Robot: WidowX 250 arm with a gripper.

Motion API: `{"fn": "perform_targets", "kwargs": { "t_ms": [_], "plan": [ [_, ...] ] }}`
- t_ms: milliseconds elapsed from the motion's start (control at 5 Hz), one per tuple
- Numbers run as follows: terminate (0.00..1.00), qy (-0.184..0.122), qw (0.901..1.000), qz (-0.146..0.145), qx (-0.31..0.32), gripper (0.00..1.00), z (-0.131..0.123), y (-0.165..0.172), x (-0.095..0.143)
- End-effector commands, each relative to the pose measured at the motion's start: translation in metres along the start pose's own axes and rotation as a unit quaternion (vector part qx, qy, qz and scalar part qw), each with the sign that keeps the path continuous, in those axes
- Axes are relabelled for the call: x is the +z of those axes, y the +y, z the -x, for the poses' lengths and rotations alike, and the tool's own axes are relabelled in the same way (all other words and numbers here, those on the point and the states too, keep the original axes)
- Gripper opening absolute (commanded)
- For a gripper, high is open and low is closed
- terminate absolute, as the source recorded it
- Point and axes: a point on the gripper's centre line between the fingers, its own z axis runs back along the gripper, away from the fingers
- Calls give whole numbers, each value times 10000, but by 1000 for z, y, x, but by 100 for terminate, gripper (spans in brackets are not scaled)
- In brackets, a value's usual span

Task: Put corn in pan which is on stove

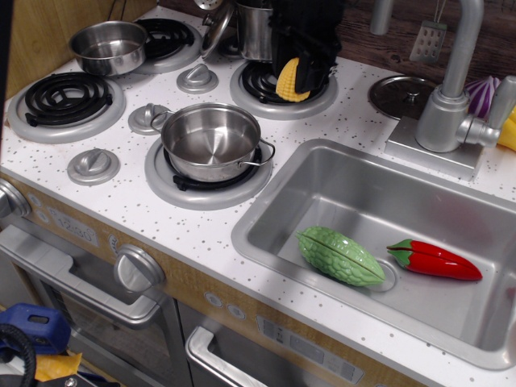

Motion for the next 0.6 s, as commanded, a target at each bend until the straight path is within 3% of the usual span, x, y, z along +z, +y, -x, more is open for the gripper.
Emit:
{"fn": "perform_targets", "kwargs": {
  "t_ms": [0,200,400],
  "plan": [
    [0,-108,9992,-358,141,0,11,16,51],
    [0,-157,9986,-369,331,0,29,17,45],
    [0,-253,9960,-402,758,0,63,11,19]
  ]
}}
